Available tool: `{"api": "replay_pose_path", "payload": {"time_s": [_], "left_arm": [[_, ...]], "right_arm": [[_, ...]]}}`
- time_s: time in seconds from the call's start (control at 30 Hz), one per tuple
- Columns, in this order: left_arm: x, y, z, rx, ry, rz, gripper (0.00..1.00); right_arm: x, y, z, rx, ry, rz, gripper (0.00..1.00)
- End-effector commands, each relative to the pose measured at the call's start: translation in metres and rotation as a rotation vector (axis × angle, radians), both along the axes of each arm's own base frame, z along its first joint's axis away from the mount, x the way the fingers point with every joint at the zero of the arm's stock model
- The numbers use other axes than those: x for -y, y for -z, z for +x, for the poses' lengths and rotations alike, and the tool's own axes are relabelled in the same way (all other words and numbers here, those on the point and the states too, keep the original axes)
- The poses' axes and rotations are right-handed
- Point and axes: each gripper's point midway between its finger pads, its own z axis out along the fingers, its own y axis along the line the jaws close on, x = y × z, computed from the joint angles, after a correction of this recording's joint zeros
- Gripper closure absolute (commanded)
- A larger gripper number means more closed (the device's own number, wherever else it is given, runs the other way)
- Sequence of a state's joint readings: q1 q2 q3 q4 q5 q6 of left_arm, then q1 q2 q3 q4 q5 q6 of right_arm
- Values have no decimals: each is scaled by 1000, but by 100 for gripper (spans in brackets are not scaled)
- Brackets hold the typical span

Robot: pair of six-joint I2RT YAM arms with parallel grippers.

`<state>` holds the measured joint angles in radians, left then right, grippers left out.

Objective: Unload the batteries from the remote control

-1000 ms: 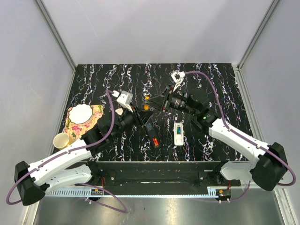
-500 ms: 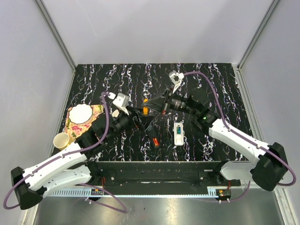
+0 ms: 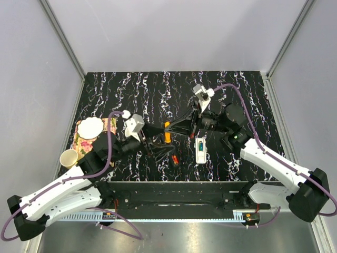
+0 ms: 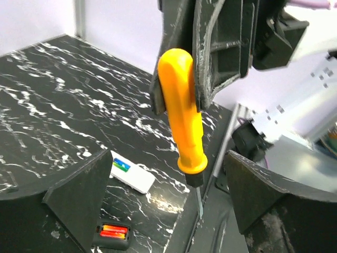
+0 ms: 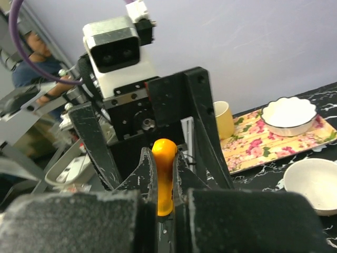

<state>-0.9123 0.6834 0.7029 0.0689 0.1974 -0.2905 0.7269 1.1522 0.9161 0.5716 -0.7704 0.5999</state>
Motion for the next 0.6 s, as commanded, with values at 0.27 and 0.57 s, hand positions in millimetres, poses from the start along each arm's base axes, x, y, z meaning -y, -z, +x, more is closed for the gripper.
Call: {"api": "replay_pose_path", "payload": {"time_s": [0.27, 0.57], "left_arm": [[29, -52, -36, 148, 285, -117, 24], [42, -46, -24, 82, 276, -106, 100]], "right_arm": [[4, -28, -35, 107, -178, 39, 100], [3, -17, -27, 54, -132, 19, 88]]}}
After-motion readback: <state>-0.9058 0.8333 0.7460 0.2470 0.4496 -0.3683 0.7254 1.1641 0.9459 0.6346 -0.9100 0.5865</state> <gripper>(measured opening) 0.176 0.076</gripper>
